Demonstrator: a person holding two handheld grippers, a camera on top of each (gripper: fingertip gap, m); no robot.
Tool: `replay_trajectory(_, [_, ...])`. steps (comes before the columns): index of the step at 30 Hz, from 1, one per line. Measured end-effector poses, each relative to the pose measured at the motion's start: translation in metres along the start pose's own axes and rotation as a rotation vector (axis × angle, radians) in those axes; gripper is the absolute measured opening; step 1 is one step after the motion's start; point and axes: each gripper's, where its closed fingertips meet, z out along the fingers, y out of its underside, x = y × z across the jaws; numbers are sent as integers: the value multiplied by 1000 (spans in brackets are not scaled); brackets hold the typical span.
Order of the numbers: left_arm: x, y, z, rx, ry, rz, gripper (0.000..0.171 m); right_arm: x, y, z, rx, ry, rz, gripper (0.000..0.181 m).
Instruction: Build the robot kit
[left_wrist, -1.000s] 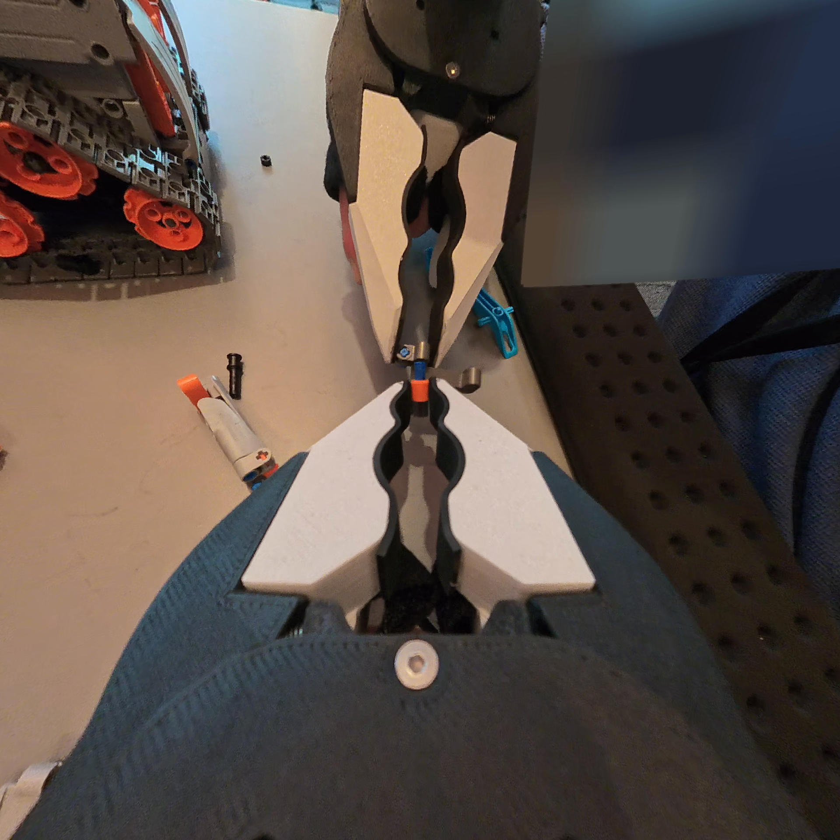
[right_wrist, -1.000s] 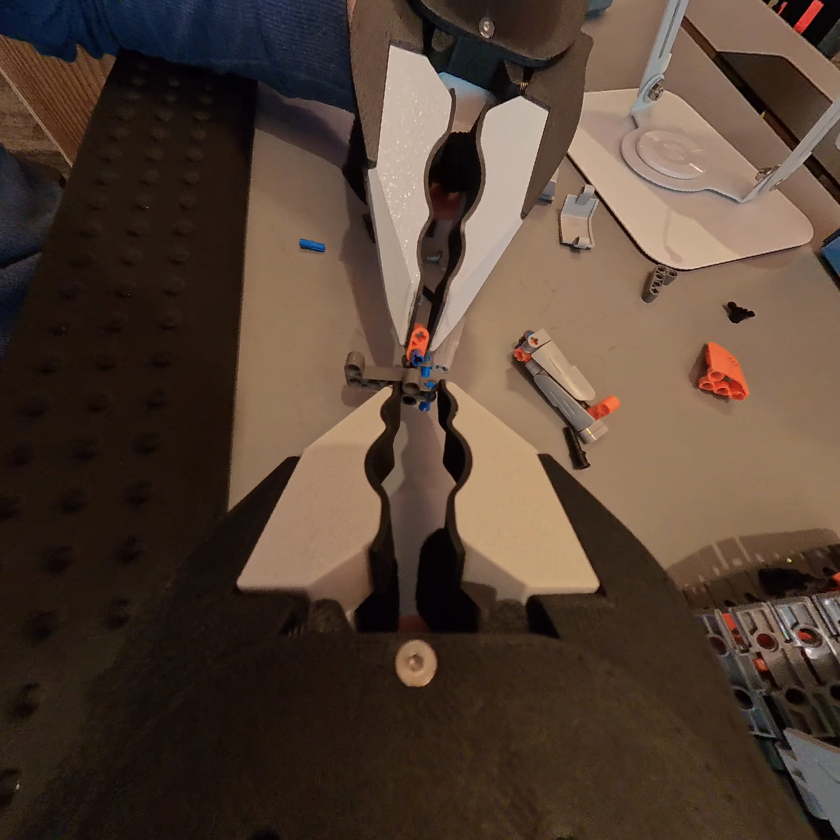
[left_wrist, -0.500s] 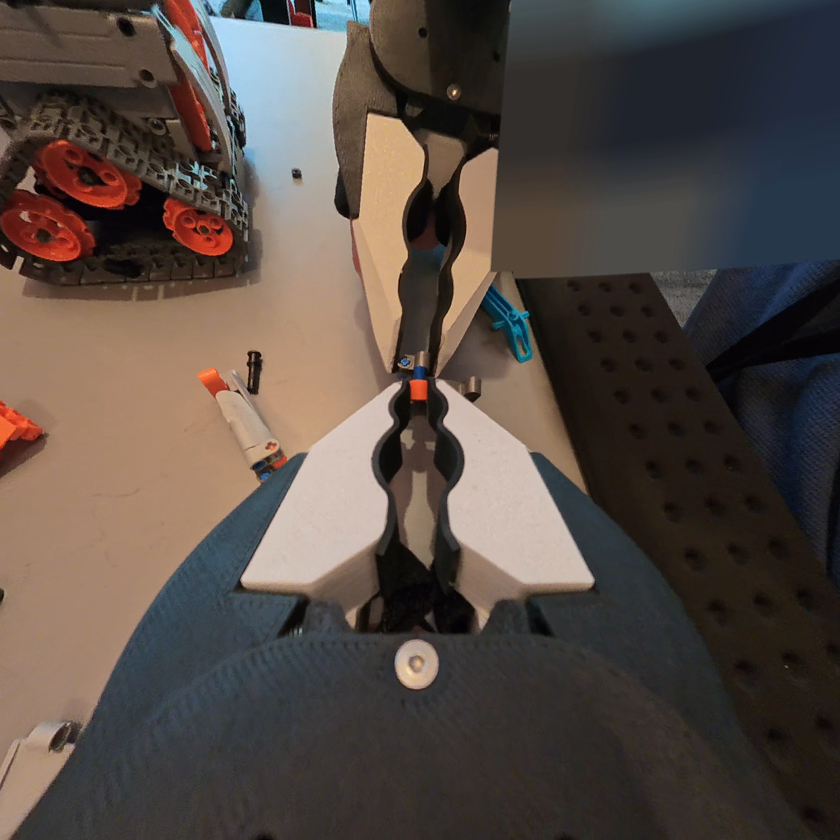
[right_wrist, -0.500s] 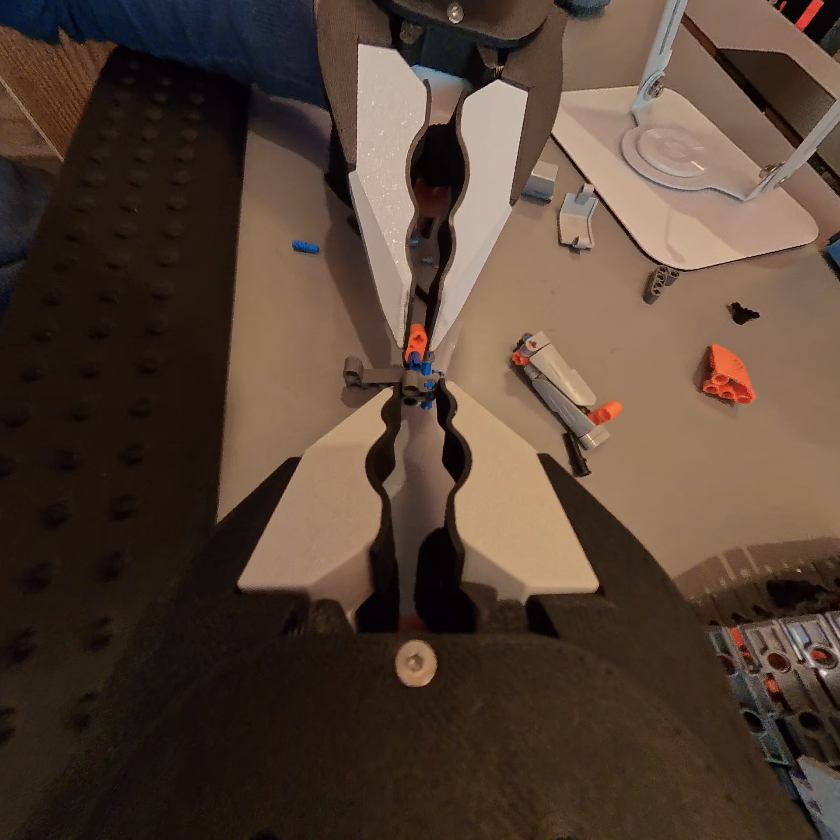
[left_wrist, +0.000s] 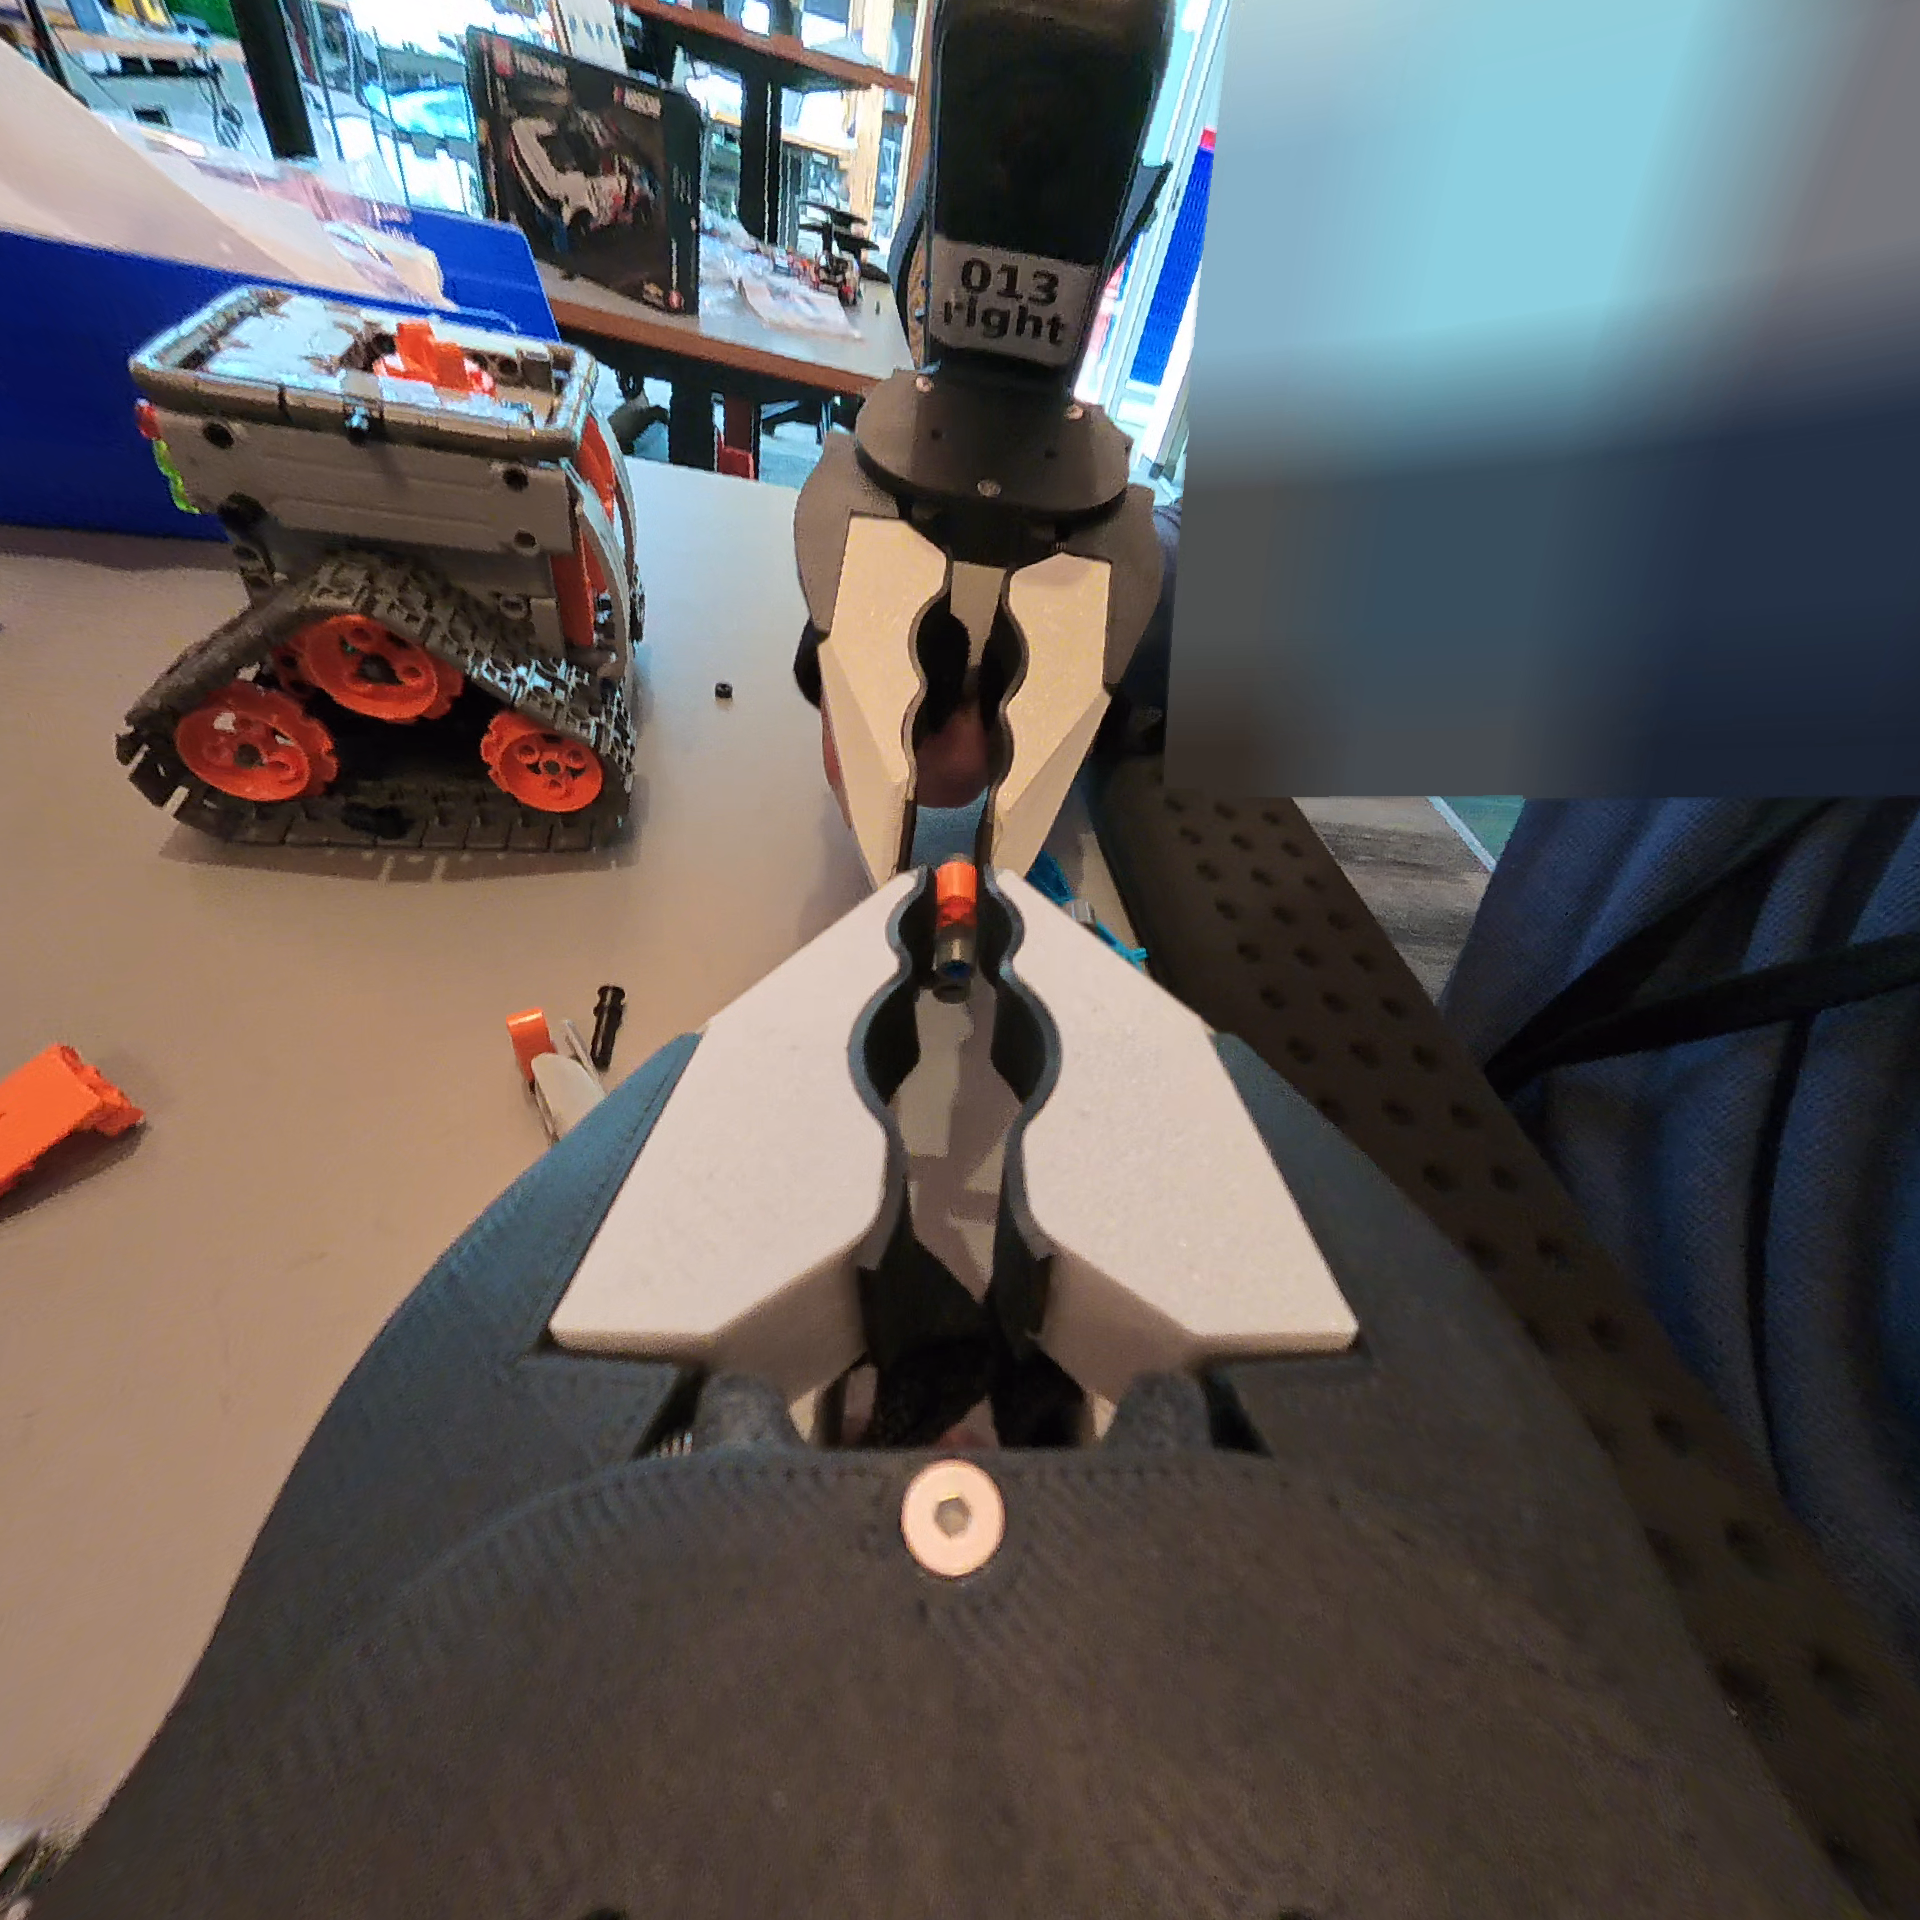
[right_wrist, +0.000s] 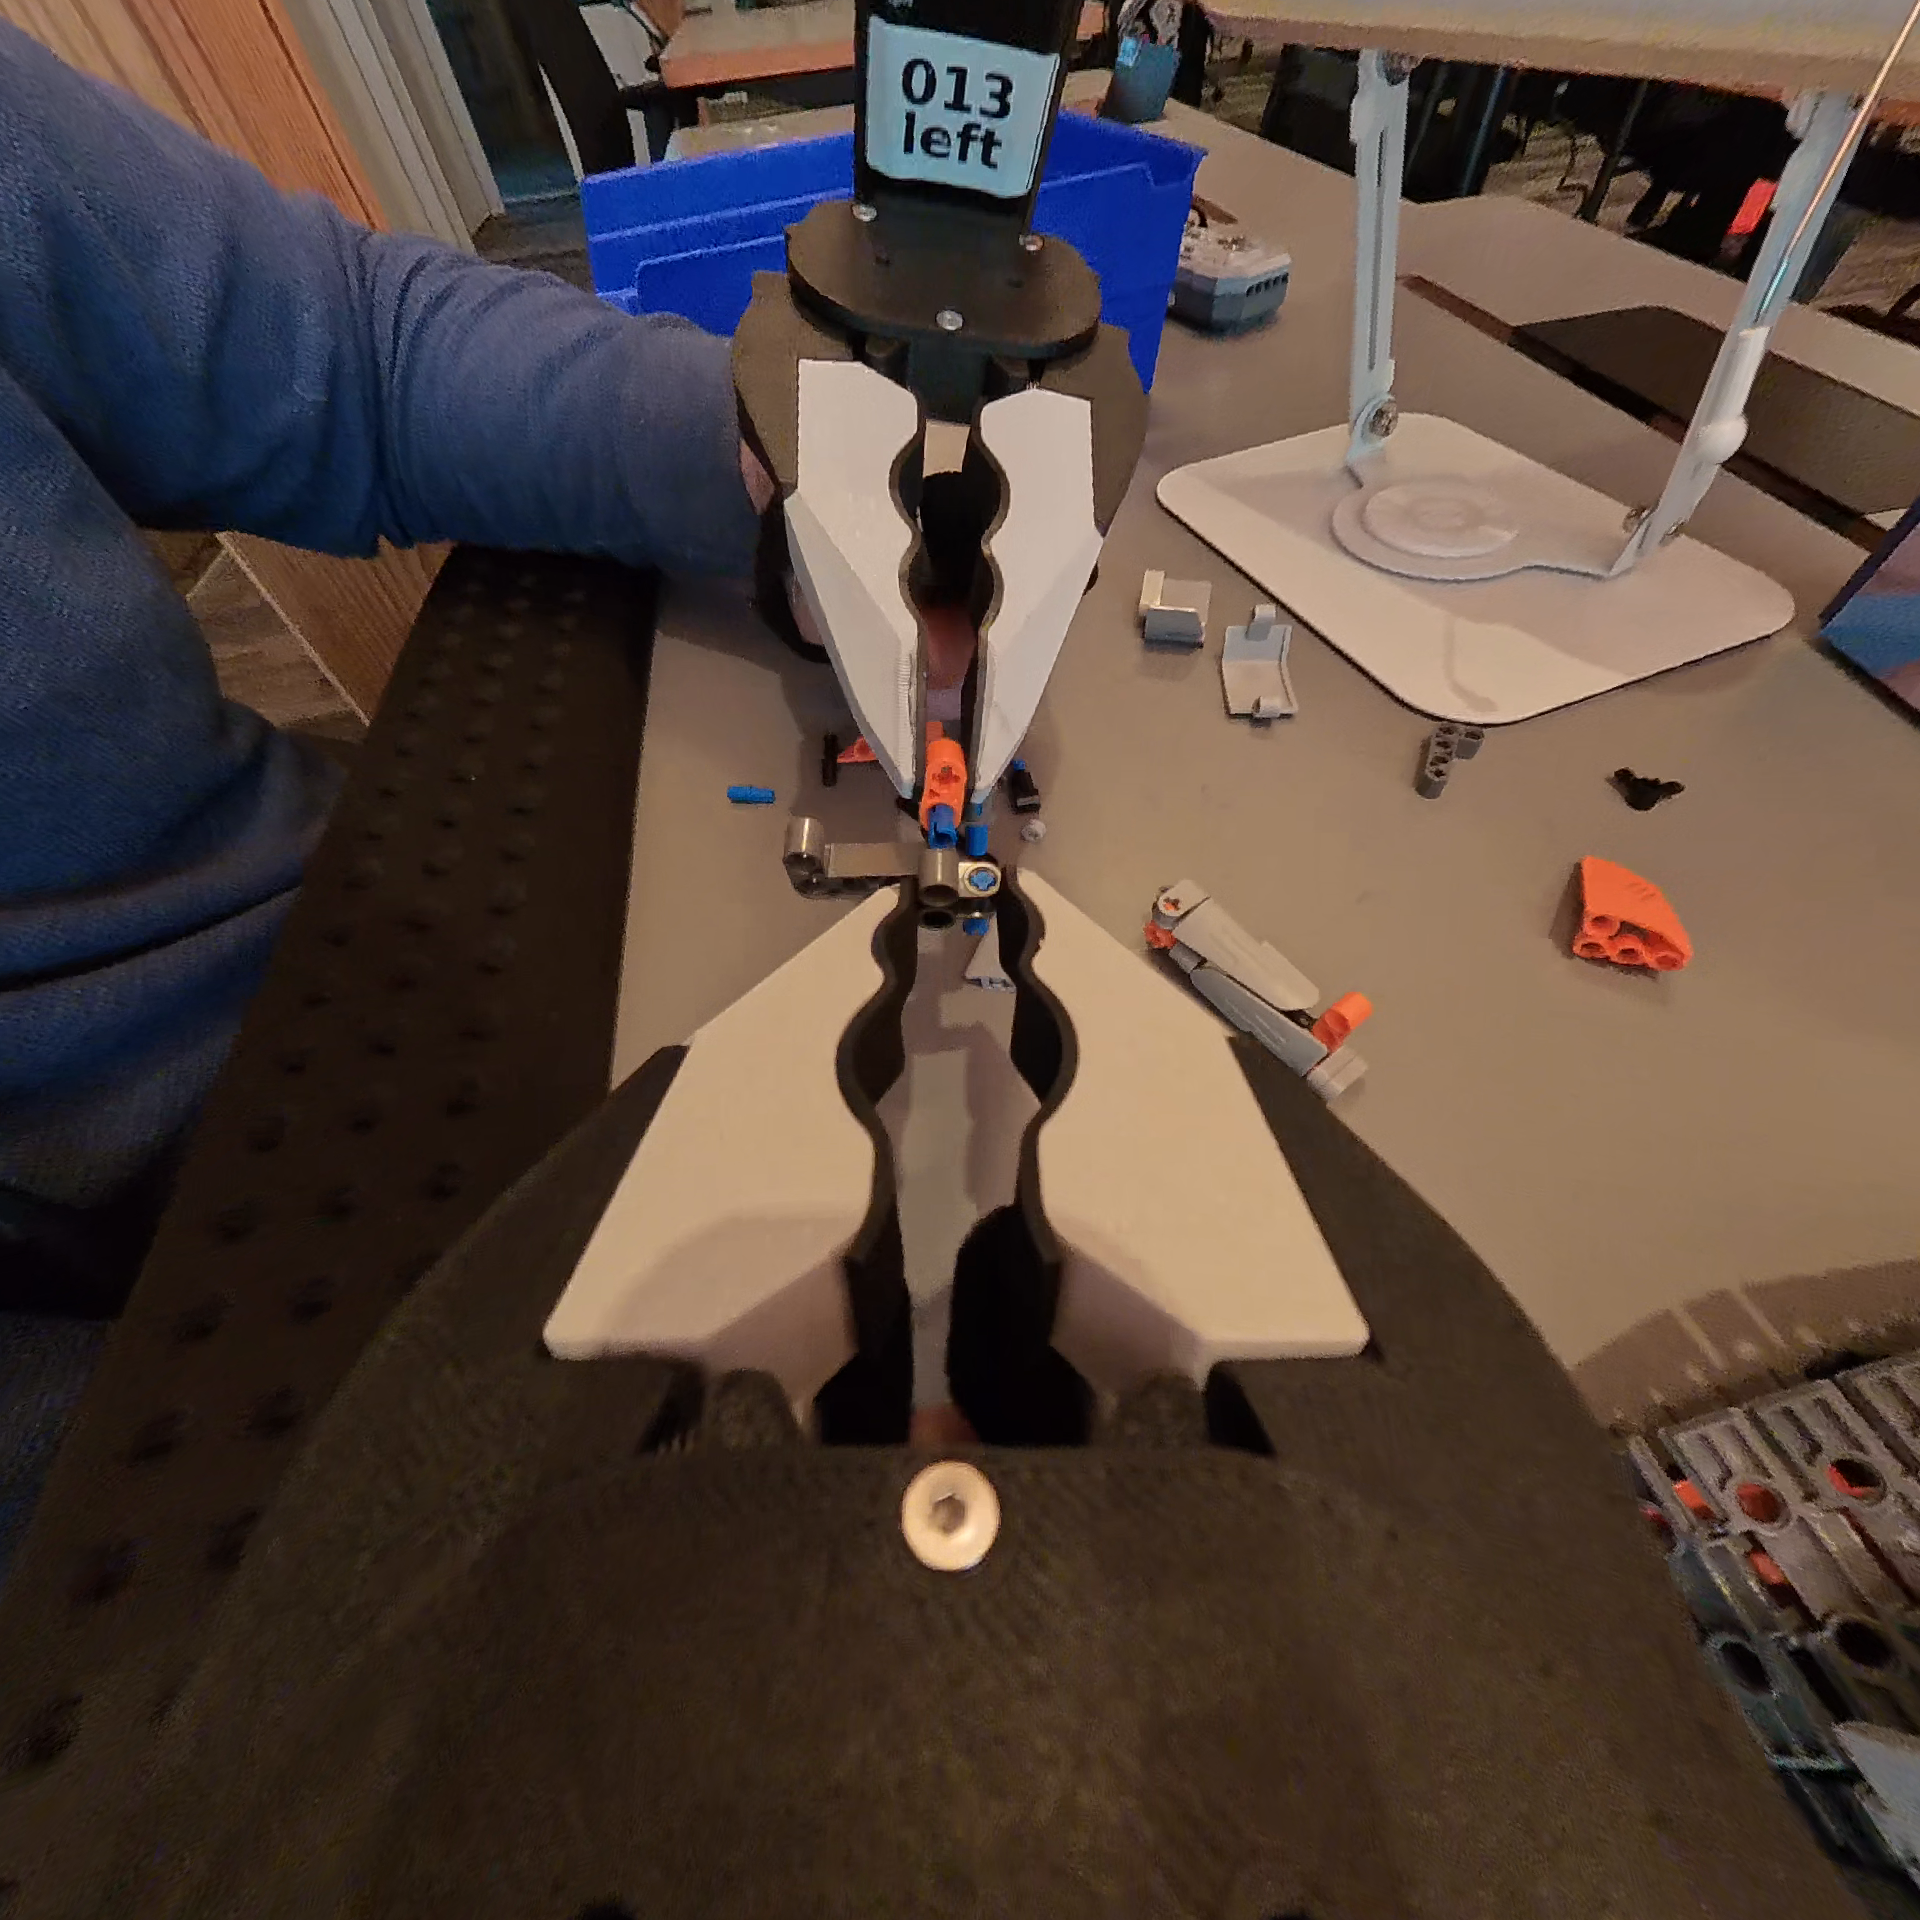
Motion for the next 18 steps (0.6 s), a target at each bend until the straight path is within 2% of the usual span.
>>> replay_trajectory(7, [4, -8, 2, 36, -6, 45, 5, -2, -7, -4, 30, 3, -14, 13])
replay_trajectory(18, [14, -5, 4, -87, -36, 227, 5, -10, -8, -4, 14, 17, -109, 12])
